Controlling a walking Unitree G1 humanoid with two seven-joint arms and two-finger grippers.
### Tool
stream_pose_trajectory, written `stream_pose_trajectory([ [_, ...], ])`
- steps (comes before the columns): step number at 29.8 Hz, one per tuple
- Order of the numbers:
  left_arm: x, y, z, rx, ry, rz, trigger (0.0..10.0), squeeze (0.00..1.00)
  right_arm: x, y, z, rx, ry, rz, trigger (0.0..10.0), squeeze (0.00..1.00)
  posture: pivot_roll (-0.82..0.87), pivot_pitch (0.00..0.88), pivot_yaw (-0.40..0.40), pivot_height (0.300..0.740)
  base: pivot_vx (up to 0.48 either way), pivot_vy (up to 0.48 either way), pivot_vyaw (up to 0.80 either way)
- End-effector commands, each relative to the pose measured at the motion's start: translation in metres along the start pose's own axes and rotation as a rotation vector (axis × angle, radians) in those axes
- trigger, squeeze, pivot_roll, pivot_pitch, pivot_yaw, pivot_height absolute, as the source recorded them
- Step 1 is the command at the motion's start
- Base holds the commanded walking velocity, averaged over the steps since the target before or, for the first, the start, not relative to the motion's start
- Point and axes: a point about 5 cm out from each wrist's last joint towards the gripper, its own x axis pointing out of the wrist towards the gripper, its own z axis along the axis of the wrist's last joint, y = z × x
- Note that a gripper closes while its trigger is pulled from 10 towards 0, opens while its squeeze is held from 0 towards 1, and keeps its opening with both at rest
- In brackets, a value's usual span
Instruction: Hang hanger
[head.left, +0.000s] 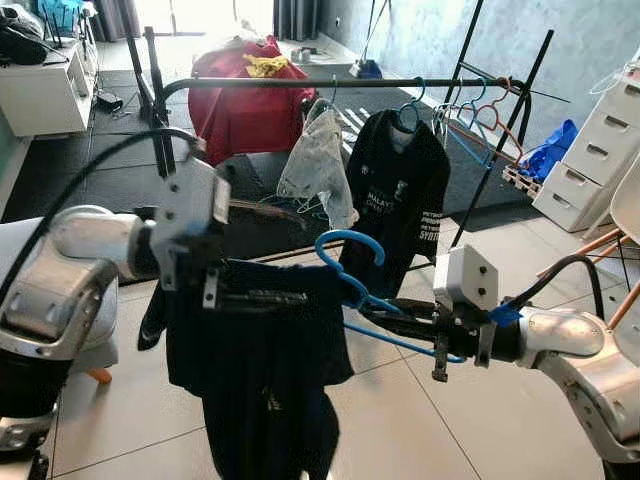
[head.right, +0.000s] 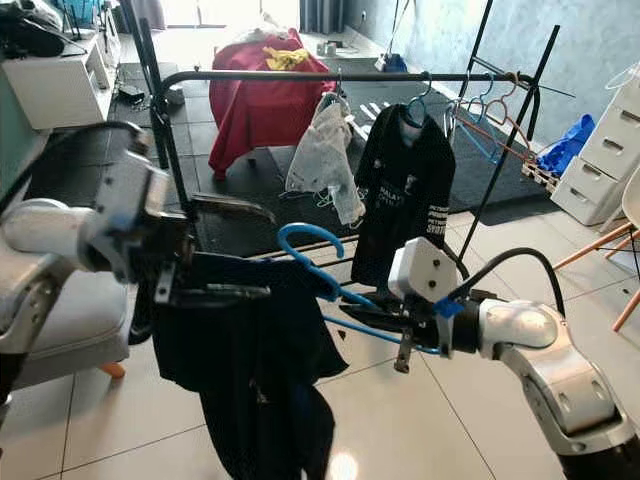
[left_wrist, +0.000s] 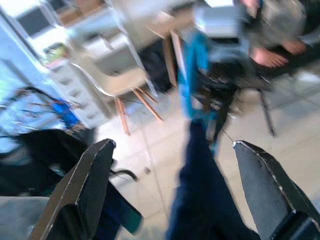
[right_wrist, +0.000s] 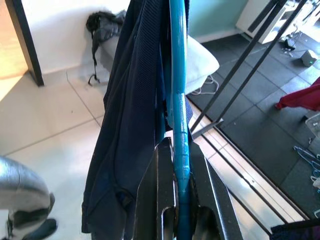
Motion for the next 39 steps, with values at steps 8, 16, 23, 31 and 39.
stream_pose_trajectory([
  [8,-0.039,0.017,-0.011,-0.147,-0.207,0.322,10.0,1.00,-0.009,-0.010,0.024,-0.018,-0.139,-0.069,0.0,0.00,-0.01,0.031,-0.060,0.740,0.000,0.000,0.00],
  [16,-0.068,-0.022,-0.082,-0.429,-0.215,0.468,10.0,0.00,-0.023,-0.012,0.055,0.001,-0.321,-0.065,0.0,0.00,-0.02,0.032,-0.059,0.740,0.000,0.000,0.00],
  [23,-0.072,-0.026,-0.094,-0.442,-0.206,0.524,10.0,0.00,-0.025,-0.010,0.063,-0.006,-0.348,-0.054,0.0,0.00,-0.03,0.033,-0.060,0.740,0.000,0.000,0.00],
  [31,-0.065,-0.023,-0.091,-0.440,-0.258,0.514,10.0,0.00,-0.025,-0.010,0.063,0.000,-0.351,-0.051,0.0,0.00,-0.03,0.032,-0.066,0.740,0.000,0.000,0.00],
  [39,-0.038,-0.043,-0.079,-0.533,-0.460,0.306,0.0,0.00,-0.025,-0.011,0.065,0.009,-0.353,-0.053,0.0,0.00,-0.03,0.032,-0.068,0.740,0.000,0.000,0.00],
])
